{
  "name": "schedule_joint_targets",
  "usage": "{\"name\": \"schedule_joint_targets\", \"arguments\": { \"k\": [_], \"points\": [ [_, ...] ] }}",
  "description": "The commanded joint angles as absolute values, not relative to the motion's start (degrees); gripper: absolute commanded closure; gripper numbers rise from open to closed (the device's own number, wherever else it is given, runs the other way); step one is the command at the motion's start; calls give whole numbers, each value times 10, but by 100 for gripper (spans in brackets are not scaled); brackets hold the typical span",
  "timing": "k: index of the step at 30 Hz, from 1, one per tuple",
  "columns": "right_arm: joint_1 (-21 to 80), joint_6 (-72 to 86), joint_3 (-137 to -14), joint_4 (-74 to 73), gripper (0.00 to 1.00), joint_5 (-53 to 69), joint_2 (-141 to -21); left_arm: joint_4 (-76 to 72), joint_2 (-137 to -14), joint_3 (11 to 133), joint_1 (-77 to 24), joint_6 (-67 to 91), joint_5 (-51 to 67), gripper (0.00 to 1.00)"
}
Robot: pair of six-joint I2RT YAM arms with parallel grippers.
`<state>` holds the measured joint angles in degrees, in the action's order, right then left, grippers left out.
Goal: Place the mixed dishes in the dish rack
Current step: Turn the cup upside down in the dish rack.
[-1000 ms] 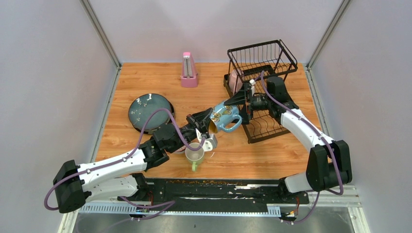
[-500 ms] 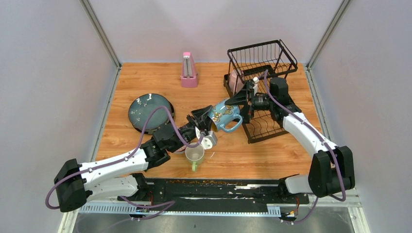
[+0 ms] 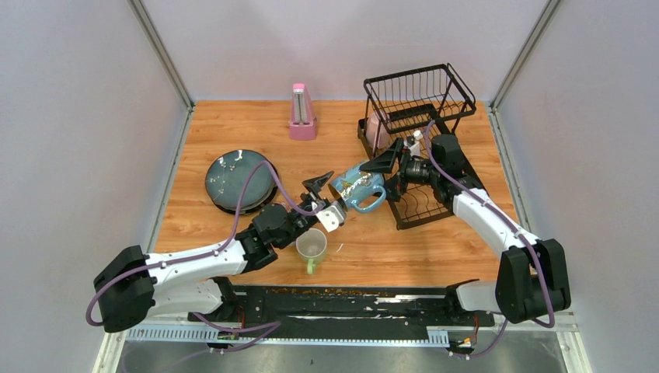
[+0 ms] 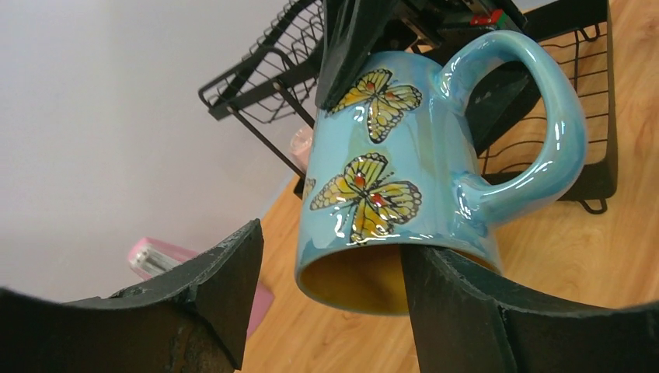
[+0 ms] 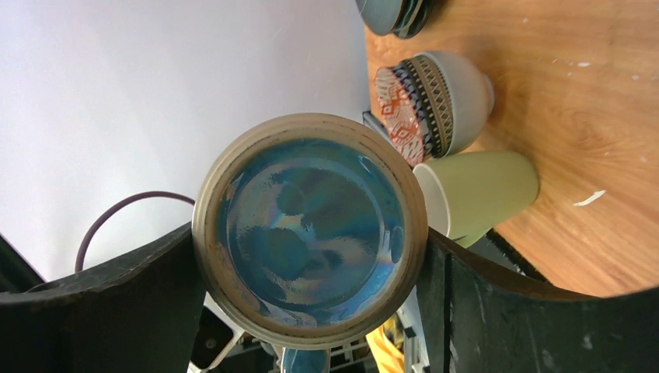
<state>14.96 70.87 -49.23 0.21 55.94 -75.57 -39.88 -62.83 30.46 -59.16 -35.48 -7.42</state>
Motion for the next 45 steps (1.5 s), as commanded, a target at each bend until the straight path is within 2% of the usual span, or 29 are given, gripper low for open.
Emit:
{"name": "schedule_joint_targets", "arguments": {
  "k": [1, 18, 26, 35, 41, 45],
  "points": [
    [152, 697, -493, 42, 97, 508, -718, -476, -634, 295, -596, -284, -91, 27],
    [126, 636, -494, -35, 100, 397, -647, -473, -639, 269, -594, -215, -112, 9],
    [117, 560, -512, -112, 100, 286, -594, -467, -636, 273, -594, -197, -132, 3],
    [115, 436, -567, -226, 100, 110, -536, -365, -627, 320, -542, -84, -98, 0],
    [114, 340, -594, -265, 100, 4, -533, -220, -621, 390, -496, -10, -72, 0],
    [114, 284, -606, -272, 100, -71, -551, -175, -623, 412, -475, 26, -59, 0]
  ]
}}
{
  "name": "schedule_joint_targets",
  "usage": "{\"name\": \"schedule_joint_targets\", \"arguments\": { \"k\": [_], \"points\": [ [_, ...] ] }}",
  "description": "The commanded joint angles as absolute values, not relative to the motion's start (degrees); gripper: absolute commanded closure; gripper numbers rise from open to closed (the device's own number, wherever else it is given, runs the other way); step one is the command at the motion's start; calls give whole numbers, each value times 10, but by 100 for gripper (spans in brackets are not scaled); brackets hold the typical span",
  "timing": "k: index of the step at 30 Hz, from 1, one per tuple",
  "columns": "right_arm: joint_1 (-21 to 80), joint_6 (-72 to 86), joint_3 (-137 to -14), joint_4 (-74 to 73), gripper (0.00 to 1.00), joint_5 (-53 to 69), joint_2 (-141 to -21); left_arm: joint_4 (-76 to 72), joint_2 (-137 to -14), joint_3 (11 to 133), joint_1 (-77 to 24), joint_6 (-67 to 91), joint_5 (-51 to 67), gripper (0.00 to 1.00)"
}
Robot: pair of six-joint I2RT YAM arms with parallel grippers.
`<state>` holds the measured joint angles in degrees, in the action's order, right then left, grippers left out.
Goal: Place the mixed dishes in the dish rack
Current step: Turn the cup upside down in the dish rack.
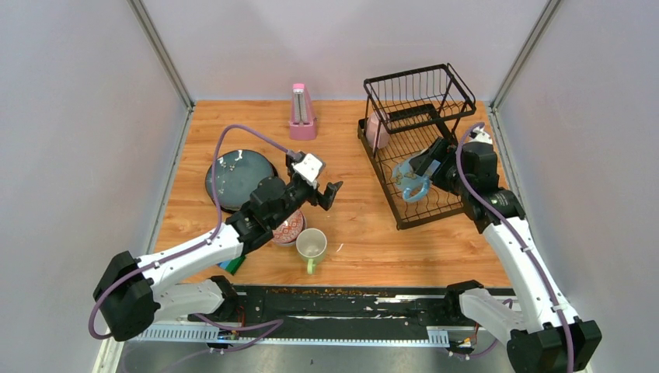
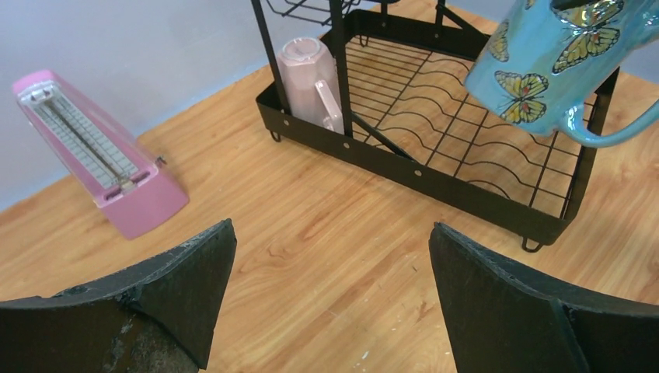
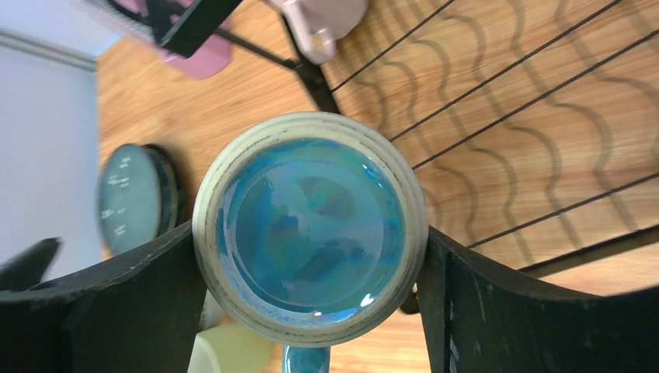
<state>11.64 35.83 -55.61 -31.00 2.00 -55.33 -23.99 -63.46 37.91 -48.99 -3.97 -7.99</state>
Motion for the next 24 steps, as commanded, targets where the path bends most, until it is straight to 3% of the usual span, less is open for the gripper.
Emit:
{"name": "schedule_joint_targets", "arguments": {
  "k": [1, 24],
  "points": [
    [113, 271, -607, -272, 100, -85, -558, -170, -624, 415, -472, 31, -57, 0],
    [115, 138, -554, -119, 100, -155, -715, -73, -651, 469, -433, 99, -40, 0]
  ]
}}
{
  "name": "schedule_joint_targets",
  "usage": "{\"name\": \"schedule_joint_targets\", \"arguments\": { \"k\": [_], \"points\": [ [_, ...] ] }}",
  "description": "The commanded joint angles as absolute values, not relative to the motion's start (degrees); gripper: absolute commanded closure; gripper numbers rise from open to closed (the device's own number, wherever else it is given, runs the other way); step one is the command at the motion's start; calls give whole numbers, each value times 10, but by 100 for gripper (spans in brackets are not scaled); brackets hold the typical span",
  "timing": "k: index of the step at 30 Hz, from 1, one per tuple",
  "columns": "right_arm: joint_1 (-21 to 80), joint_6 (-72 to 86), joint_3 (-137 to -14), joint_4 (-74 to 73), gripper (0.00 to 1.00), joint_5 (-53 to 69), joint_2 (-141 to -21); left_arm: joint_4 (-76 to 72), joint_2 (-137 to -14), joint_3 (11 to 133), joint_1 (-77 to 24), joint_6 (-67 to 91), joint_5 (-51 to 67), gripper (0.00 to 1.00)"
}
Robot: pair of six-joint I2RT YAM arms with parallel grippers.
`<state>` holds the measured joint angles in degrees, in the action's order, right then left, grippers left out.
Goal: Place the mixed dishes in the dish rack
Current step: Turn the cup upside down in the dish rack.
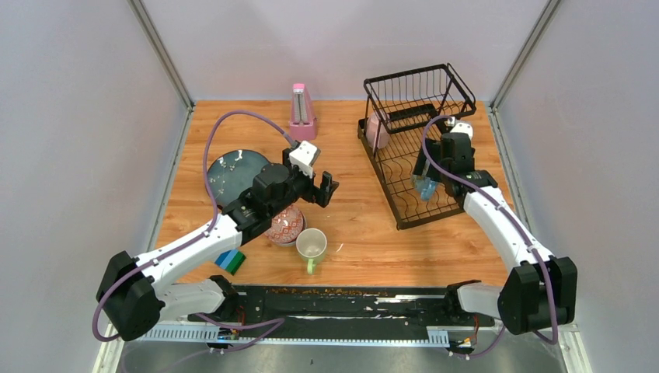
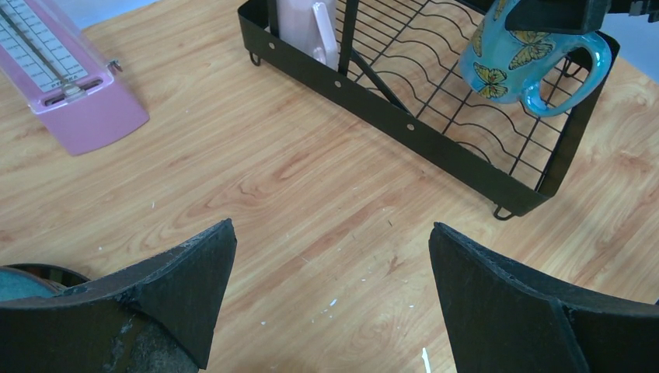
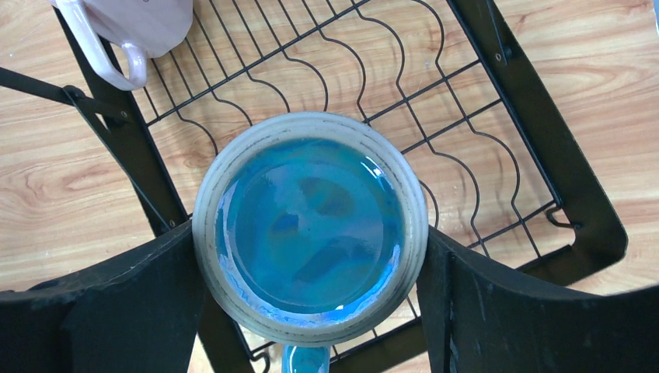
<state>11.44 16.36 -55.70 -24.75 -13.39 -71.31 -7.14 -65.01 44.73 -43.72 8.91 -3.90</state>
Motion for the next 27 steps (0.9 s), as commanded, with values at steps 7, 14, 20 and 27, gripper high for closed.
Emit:
{"name": "schedule_joint_targets", "arguments": {
  "k": [7, 14, 20, 27],
  "points": [
    [114, 121, -565, -103, 97, -187, -773, -68, -653, 471, -432, 100, -45, 0],
    [114, 124, -563, -98, 90, -185, -821, -66, -653, 472, -432, 101, -45, 0],
    [114, 124, -558, -112, 75, -172, -828, -65, -648, 467, -431, 98, -50, 0],
    [114, 114, -566, -128, 37, -172, -819, -68, -654, 470, -430, 99, -44, 0]
  ]
}}
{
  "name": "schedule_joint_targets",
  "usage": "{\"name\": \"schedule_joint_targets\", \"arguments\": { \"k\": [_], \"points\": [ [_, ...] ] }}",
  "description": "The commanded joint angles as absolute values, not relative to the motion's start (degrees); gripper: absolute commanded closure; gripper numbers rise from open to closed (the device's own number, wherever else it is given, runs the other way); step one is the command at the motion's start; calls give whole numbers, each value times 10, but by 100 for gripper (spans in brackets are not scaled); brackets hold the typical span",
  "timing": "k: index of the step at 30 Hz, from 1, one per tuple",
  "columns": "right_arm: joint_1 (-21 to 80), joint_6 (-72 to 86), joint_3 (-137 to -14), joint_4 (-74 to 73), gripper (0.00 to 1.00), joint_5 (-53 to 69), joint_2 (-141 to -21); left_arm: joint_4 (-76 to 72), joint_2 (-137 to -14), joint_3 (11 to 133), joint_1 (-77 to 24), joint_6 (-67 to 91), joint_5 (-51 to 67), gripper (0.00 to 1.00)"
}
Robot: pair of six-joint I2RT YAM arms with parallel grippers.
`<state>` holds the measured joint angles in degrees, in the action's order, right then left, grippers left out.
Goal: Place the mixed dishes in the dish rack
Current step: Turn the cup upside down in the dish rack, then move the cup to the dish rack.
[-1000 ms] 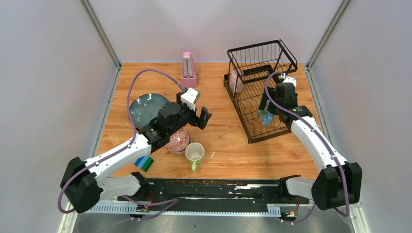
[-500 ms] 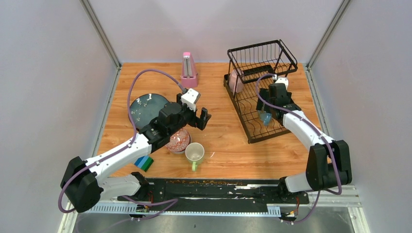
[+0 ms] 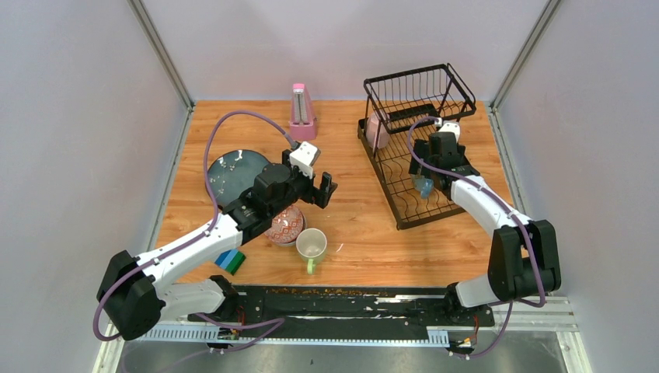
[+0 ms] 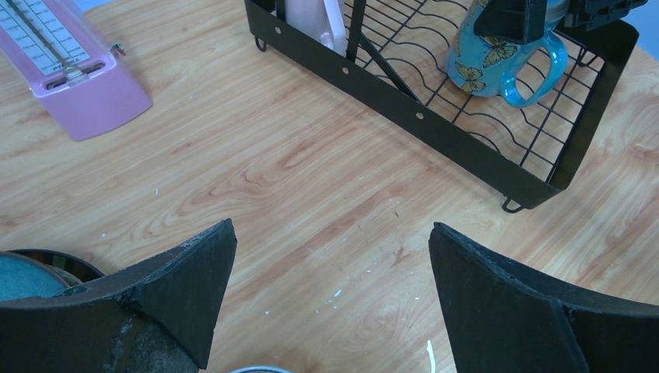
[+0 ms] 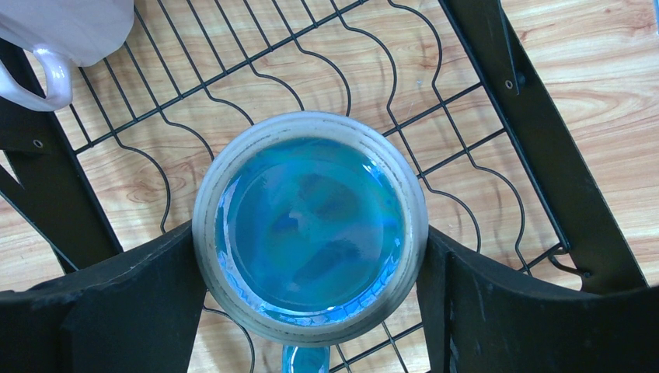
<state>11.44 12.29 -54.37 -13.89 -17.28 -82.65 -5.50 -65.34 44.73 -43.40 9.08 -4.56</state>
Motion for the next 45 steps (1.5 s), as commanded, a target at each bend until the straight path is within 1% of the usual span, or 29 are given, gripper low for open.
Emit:
{"name": "schedule_joint_targets", "arguments": {
  "k": [1, 5, 8, 17, 24, 28, 30, 33, 37, 45],
  "points": [
    [113, 114, -569, -130, 33, -173, -818, -68, -655, 470, -430, 99, -43, 0],
    [114, 110, -584, -145, 10, -167, -821, -66, -656, 470, -430, 98, -41, 0],
    [113, 109, -589, -153, 1, -166, -823, -63, -654, 469, -430, 98, -41, 0],
    [114, 115, -604, -173, 0, -162, -809, -62, -650, 467, -430, 98, -41, 0],
    [114, 163, -570, -183, 0, -148, -726, -65, -657, 467, -430, 98, -38, 0],
    [113, 179, -542, -183, 1, -146, -703, -67, -661, 468, -429, 98, -33, 0],
    [113, 184, -536, -195, 6, -143, -706, -68, -663, 468, -429, 99, -30, 0],
    [114, 217, -518, -215, 7, -158, -702, -65, -662, 469, -429, 98, -31, 0],
    [114, 253, -477, -206, 14, -138, -687, -65, -659, 467, -429, 99, -33, 0],
    [99, 258, -451, -144, 33, -129, -726, -64, -660, 468, -429, 100, -31, 0]
  ]
}}
